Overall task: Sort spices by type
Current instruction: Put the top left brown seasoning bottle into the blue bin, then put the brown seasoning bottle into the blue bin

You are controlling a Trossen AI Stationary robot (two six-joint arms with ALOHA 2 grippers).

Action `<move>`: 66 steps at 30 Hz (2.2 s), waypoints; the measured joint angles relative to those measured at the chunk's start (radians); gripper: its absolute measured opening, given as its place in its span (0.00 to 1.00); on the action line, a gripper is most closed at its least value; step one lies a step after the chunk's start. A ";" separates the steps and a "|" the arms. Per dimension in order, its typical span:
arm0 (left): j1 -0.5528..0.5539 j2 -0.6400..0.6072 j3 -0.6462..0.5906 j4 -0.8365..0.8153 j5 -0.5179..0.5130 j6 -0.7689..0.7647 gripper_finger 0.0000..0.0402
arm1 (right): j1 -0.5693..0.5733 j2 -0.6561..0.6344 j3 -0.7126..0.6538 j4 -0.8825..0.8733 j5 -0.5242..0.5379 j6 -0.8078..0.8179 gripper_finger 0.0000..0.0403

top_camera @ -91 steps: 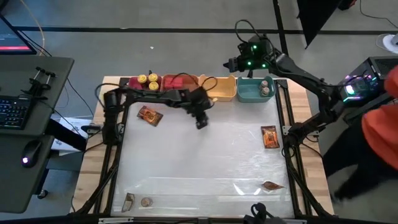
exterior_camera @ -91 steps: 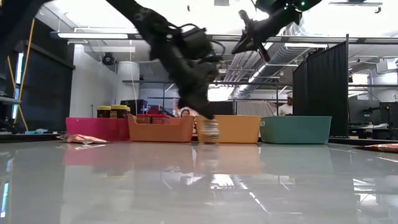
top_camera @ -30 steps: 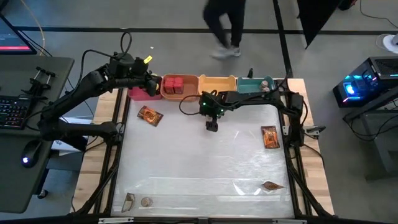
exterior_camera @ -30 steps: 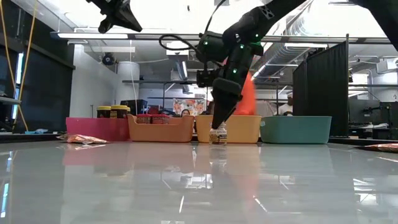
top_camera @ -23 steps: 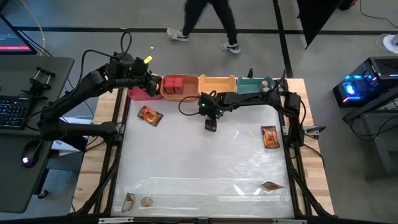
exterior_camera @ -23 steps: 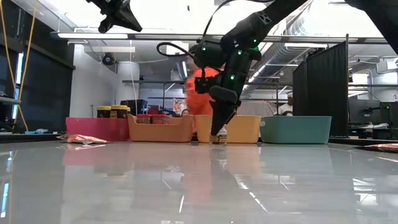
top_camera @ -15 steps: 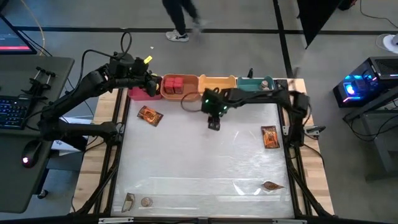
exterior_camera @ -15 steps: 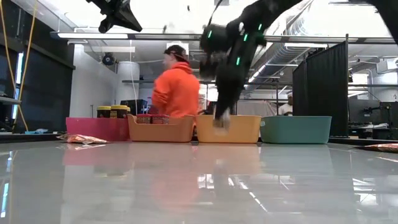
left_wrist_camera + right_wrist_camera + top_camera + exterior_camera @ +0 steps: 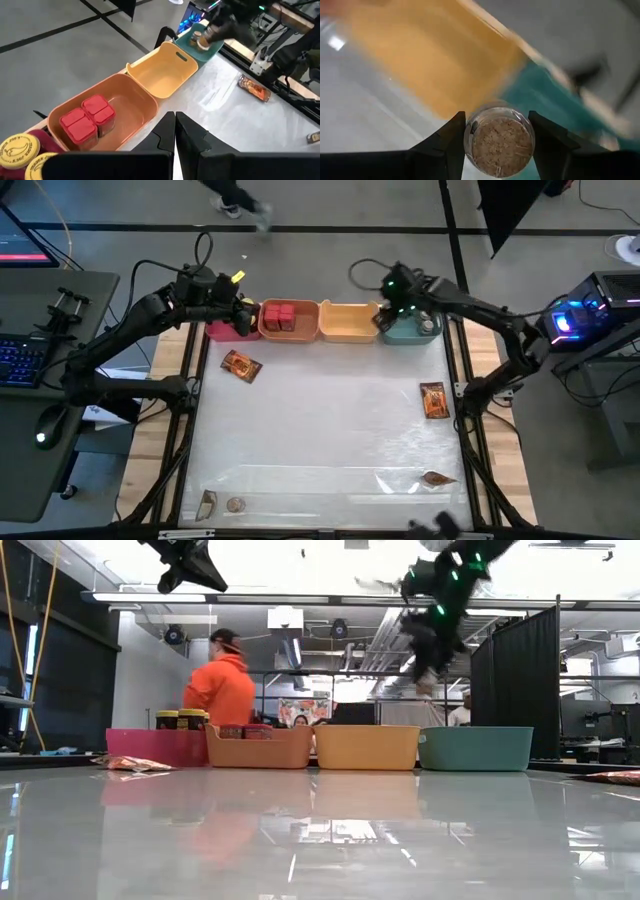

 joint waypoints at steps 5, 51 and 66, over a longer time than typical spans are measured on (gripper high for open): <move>0.000 0.000 0.000 -0.023 0.000 -0.001 0.00 | -0.162 0.001 -0.121 0.015 0.030 0.272 0.42; 0.000 0.000 0.000 -0.004 0.000 0.003 0.00 | -0.305 0.169 -0.088 0.135 0.160 0.342 0.59; -0.312 -0.012 0.001 -0.474 0.107 0.087 0.00 | -0.078 0.069 0.038 0.270 -0.188 0.128 0.38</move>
